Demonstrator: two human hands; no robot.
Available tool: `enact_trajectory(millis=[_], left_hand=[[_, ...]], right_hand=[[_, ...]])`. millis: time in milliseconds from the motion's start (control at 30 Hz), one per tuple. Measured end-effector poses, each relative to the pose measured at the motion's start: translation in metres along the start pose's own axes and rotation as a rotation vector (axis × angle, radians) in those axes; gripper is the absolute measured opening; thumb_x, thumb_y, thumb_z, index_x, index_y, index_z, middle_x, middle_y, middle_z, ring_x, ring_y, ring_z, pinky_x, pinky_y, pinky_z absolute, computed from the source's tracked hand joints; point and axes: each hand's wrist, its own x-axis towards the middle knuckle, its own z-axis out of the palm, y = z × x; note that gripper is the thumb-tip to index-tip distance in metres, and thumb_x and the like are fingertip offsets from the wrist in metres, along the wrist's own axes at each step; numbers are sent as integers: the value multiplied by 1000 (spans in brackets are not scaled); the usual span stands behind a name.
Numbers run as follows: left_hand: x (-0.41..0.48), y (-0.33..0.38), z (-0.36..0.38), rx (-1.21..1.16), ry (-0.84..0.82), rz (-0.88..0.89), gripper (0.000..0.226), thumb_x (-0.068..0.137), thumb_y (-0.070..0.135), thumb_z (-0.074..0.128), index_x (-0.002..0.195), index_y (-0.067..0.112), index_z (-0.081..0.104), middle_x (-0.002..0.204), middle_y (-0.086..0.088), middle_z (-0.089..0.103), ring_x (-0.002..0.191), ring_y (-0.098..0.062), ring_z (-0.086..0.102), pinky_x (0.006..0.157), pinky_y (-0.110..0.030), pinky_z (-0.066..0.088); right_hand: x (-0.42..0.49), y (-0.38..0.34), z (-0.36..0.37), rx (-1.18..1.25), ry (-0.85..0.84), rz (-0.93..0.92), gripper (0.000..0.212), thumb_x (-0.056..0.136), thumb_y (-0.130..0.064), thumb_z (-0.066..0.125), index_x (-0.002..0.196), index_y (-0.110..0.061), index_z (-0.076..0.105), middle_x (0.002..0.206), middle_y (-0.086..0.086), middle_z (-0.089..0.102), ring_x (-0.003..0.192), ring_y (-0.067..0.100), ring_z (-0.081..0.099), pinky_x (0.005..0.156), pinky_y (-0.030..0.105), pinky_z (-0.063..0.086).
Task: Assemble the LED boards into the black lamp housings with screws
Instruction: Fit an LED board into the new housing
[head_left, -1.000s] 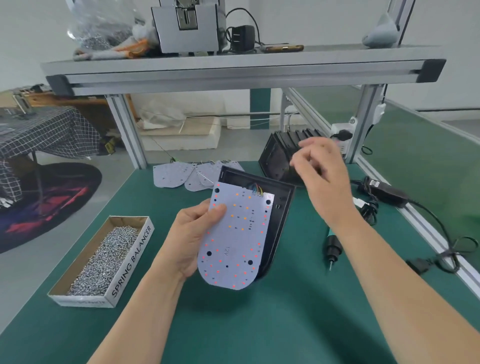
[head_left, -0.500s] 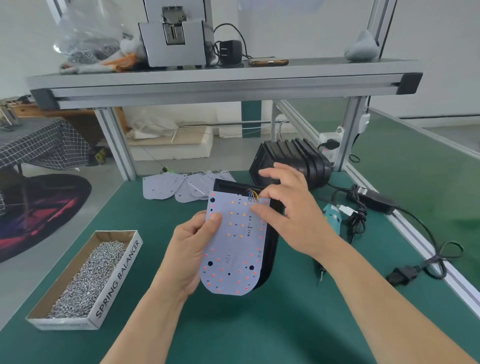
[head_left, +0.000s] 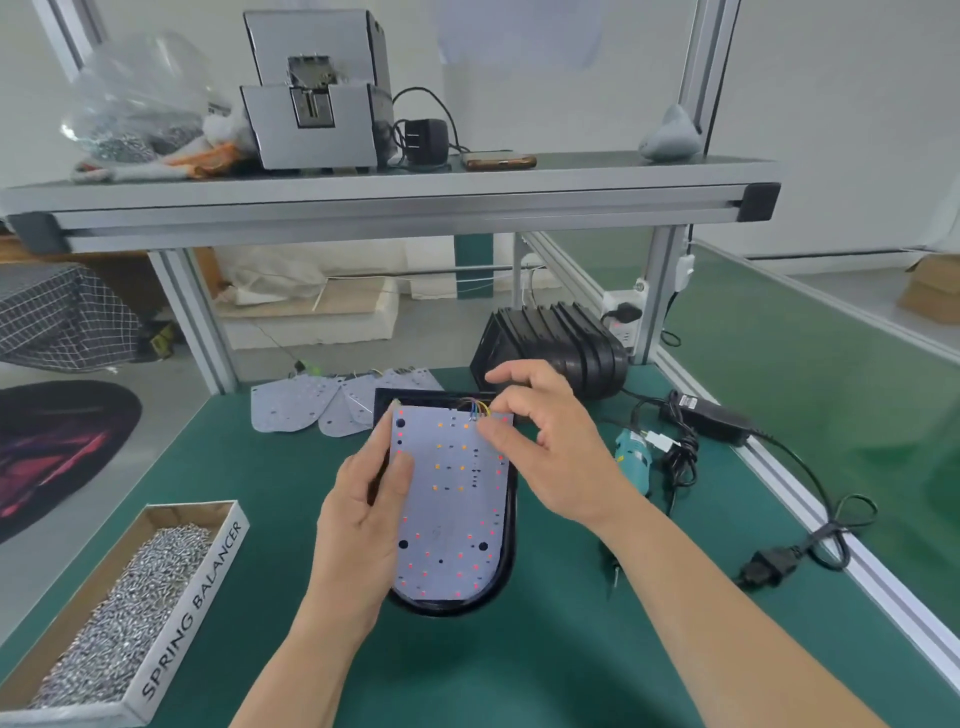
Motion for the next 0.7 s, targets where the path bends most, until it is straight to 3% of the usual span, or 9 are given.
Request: enact_trajectory(millis=[67,133,200,267,300,400,533,633,700], left_hand=[[1,-4,1,10,29,17,63,102,27,57,138,72,32,76,30,55,66,7,53,59,-2,40],[0,-7,0,1,46,3,71,101,25,59,138,76,25,61,21,40,55,0,40,50,-6,37],[-2,-7,1,-84,41,-29,61,99,33,62,140,68,34,72,24,52,66,2,51,66,-11,45],[-2,-7,1,-179,-28,-107,39,94,41,60,132,50,58,108,18,71,101,-8,68,91,-33,53],[-3,-5,0,-221,-56,-138,31,94,42,61,125,43,65,119,10,72,112,-15,68,95,-41,52],[-3,5,-2,-346,-96,-193,29,92,45,64,120,36,68,128,2,70,119,-20,66,95,-43,53],[1,13,-4,-430,-180,-342,53,78,46,76,126,27,64,128,-8,70,116,-29,68,88,-43,59],[2,13,-9,-483,-174,-392,58,74,39,80,126,20,64,125,-14,70,112,-34,69,82,-43,60],[2,12,-12,-502,-173,-400,54,73,39,81,122,21,68,125,-12,71,112,-32,70,81,-42,60]], right_hand=[[-1,-1,0,-42,-90,-1,22,96,-16,68,76,-20,58,125,0,52,112,0,48,83,10,33],[-2,0,1,-78,-102,-14,14,95,-18,69,84,-13,62,122,2,53,103,-6,48,76,6,32],[-5,-1,3,-100,-16,-51,15,93,-21,73,103,-14,64,123,-3,52,109,-2,50,82,9,37],[-6,1,4,-38,47,-16,46,89,-27,76,129,-27,53,128,-13,48,113,2,52,88,16,46],[-5,0,2,31,28,59,56,88,-31,77,136,-35,46,130,-16,48,111,1,53,87,16,48],[-1,0,-1,307,-115,221,42,90,-32,75,128,-37,59,113,-15,69,92,-1,63,84,21,50],[-5,3,11,325,-66,117,19,90,-30,75,106,-34,66,92,-8,72,84,24,67,80,39,56],[-8,8,11,411,-154,115,16,94,-33,69,109,-32,66,89,-14,70,77,9,63,72,24,53],[-4,12,4,661,-179,274,22,102,-31,54,119,-24,66,103,-11,73,85,15,64,74,23,52]])
